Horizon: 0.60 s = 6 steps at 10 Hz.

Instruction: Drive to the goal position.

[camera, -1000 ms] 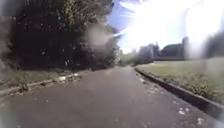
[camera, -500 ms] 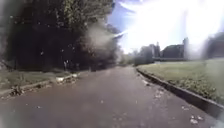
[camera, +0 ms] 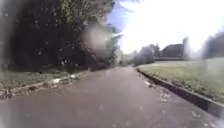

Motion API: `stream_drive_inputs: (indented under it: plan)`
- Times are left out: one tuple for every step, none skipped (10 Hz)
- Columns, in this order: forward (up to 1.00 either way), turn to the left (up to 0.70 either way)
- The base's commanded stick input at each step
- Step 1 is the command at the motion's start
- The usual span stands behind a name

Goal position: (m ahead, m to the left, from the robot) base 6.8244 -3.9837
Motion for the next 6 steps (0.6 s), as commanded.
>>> stream_drive_inputs:
  plan:
    - [0.45,0.0]
    - [0.45,0.0]
    - [0.45,0.0]
    - [0.45,0.0]
    - [0.45,0.0]
    - [0.45,0.0]
